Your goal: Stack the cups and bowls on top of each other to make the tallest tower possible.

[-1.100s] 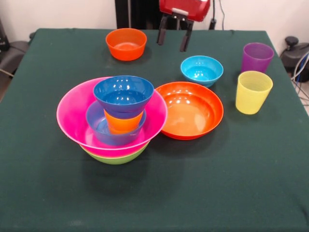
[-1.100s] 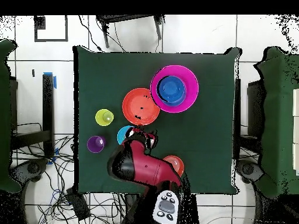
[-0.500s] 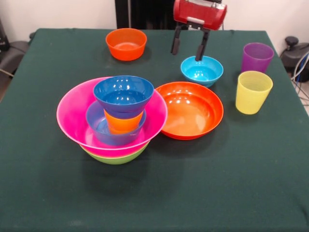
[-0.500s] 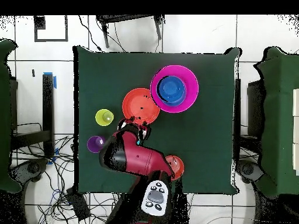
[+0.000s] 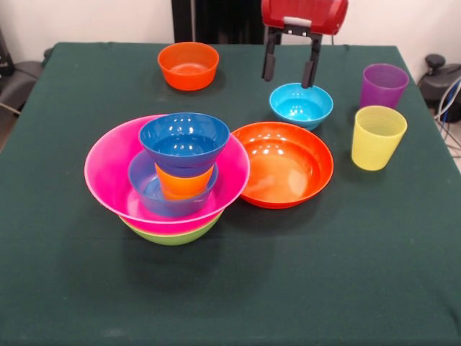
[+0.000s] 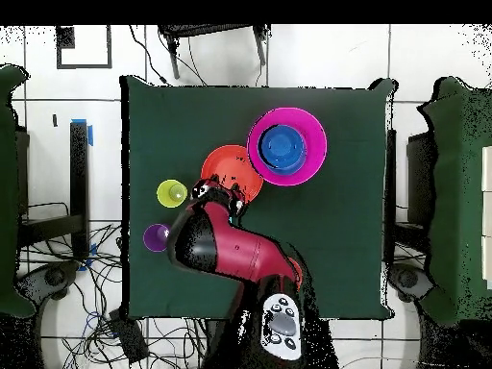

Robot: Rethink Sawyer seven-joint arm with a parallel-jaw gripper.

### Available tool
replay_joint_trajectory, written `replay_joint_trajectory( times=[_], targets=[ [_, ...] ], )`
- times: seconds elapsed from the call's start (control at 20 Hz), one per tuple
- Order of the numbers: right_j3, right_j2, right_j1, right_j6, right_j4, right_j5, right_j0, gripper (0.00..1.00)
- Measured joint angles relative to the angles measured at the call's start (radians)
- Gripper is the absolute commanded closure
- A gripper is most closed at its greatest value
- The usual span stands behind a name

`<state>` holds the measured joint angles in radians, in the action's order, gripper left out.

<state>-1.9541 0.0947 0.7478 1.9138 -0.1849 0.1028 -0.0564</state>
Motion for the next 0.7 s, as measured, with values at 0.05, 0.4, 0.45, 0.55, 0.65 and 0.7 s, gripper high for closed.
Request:
replay_joint_trajectory(
  times=[0.05,0.4,0.45,0.55,0.65,0.7],
  targets=[
    [0.000,-0.003,0.003,0.000,0.000,0.000,-0.004,0.00],
    [0.001,-0.014,0.000,0.000,0.000,0.000,-0.012,0.00],
    [0.001,-0.015,-0.002,0.000,0.001,0.000,-0.012,0.00],
    [0.001,-0.018,-0.005,0.000,0.000,0.000,-0.014,0.00],
    [0.001,-0.037,-0.008,0.000,0.000,0.000,-0.027,0.00],
    [0.001,-0.045,-0.008,0.000,0.000,0.000,-0.034,0.00]
  ],
)
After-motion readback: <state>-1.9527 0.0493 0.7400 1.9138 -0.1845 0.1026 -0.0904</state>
